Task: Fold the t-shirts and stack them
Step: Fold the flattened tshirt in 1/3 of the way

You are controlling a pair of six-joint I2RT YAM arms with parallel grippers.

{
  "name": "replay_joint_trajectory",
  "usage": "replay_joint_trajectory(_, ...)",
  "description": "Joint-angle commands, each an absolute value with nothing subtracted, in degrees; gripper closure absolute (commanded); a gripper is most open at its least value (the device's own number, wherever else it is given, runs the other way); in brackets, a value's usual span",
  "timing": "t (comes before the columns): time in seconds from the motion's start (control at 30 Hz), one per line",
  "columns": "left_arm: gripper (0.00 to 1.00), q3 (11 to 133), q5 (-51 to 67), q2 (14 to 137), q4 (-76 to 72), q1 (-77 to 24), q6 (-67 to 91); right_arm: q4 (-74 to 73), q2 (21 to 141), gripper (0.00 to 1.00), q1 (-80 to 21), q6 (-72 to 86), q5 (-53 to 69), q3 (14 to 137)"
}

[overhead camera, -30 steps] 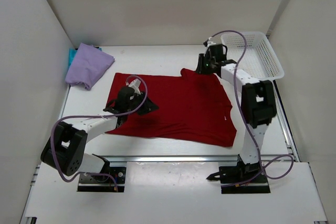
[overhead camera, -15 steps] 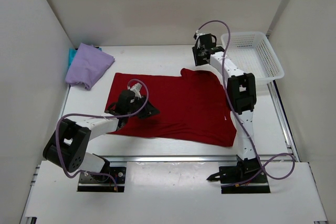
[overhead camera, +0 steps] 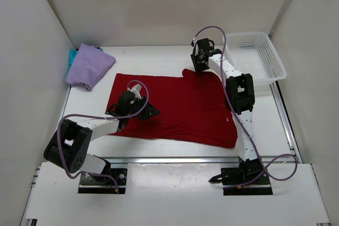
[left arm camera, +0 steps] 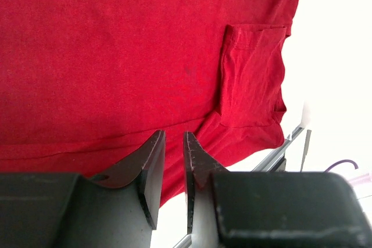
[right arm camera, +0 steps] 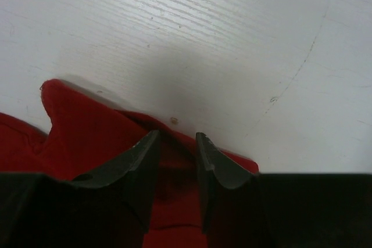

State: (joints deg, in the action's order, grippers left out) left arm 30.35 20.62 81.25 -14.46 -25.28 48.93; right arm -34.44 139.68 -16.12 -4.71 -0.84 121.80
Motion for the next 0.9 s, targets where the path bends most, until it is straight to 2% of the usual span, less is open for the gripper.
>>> replay_joint_trajectory(0.0, 0.70, 29.88, 21.71, 80.77, -16.08, -24.87, 48.96, -35.15, 139.65, 0.70, -15.91, -5.89, -0.53, 123.03)
replay_joint_trajectory(0.3, 0.71, 29.88, 21.71, 81.03, -16.44, -24.96, 49.57, -40.25, 145.19, 0.76, -14.77, -6.50, -0.44, 132.80)
replay_joint_trajectory(0.4, 0.70, 29.71, 21.71, 81.21, -16.61, -24.70, 49.31, -41.57, 145.11, 0.70, -13.98, -5.37, 2.80, 132.80)
replay_joint_trajectory(0.5, 0.70, 29.61, 21.62, 81.30, -17.05, -24.52, 49.83, -42.36, 144.76, 0.70, -14.59, -6.32, 3.69, 132.28)
replay_joint_trajectory(0.53, 0.70, 29.53, 22.14, 81.47, -17.05, -24.61, 49.75, -42.71, 144.41, 0.72, -14.59, -6.50, 3.95, 132.54)
replay_joint_trajectory(0.63, 0.71, 29.35, 22.06, 81.39, -17.40, -24.52, 49.83, -43.24, 145.37, 0.90, -14.42, -6.33, 4.49, 133.33)
replay_joint_trajectory(0.67, 0.71, 29.27, 22.23, 81.04, -17.32, -24.43, 49.75, -43.94, 146.33, 0.99, -14.41, -5.63, 5.00, 134.37)
replay_joint_trajectory(0.87, 0.71, 29.27, 21.45, 80.86, -17.14, -23.91, 49.92, -45.18, 146.08, 1.00, -12.49, -1.50, 4.83, 142.02)
